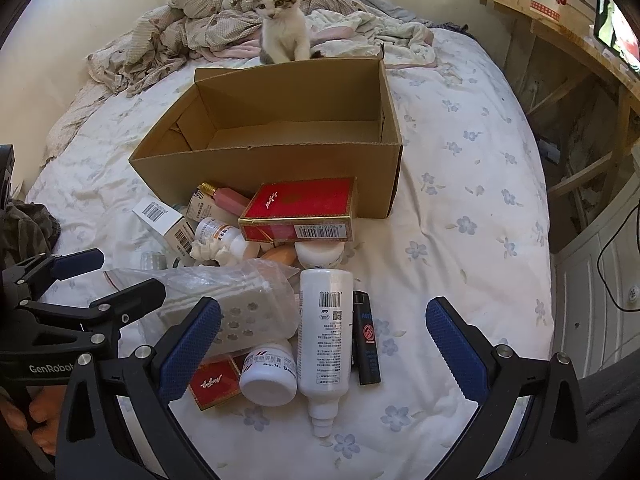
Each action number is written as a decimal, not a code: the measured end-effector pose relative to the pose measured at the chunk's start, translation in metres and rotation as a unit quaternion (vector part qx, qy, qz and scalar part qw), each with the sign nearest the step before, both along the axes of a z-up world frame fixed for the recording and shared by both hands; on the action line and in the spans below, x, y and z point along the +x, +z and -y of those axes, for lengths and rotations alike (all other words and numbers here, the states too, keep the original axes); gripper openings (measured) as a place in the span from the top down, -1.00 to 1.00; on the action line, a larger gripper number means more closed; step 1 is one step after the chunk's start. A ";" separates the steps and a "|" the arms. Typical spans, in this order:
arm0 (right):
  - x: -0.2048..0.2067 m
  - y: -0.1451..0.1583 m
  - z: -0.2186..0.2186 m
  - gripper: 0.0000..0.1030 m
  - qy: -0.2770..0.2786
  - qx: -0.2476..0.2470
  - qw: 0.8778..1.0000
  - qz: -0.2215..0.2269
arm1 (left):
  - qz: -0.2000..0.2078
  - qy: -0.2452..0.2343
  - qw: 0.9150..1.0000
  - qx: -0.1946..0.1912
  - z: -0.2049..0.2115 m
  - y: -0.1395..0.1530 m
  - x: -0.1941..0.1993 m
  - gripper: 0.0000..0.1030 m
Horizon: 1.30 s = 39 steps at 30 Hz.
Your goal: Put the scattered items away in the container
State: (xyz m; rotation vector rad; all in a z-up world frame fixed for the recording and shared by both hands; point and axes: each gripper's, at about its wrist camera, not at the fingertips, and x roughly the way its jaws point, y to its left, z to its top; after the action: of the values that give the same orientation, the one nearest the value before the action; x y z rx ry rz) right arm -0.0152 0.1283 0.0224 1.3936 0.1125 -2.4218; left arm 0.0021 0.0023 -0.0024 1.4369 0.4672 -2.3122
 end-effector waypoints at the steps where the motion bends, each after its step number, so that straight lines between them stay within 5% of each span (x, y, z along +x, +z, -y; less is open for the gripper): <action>1: 0.000 0.000 0.000 -1.00 0.000 0.001 1.000 0.000 | 0.000 0.002 1.000 0.000 0.000 0.000 -0.001 -0.93; 9: 0.000 -0.001 0.000 -1.00 -0.004 0.001 1.000 0.004 | 0.001 0.027 1.000 -0.001 -0.001 -0.001 -0.001 -0.93; 10: 0.000 -0.001 0.000 -1.00 -0.004 0.001 1.000 0.004 | 0.002 0.087 0.996 -0.001 -0.001 -0.001 0.000 -0.93; 20: -0.001 -0.002 0.004 -0.96 0.010 -0.008 1.000 0.009 | 0.014 0.097 0.995 -0.017 -0.002 -0.002 -0.001 -0.93; 27: -0.007 0.014 -0.010 -0.96 -0.005 -0.032 0.999 -0.012 | -0.020 0.108 0.994 0.000 0.012 0.009 0.006 -0.93; 36: -0.046 0.008 -0.015 -0.95 -0.014 -0.083 0.994 0.076 | -0.091 0.199 0.974 0.057 0.052 0.023 0.041 -0.93; 39: -0.059 0.005 0.005 -0.95 -0.022 -0.042 0.997 0.068 | -0.101 0.217 0.969 0.053 0.057 0.027 0.047 -0.93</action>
State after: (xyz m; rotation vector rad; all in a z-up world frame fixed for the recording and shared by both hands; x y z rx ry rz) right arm -0.0738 0.1238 0.0273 1.5323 -0.0534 -2.3283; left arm 0.0489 -0.0547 0.0242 1.0168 0.8794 -2.1012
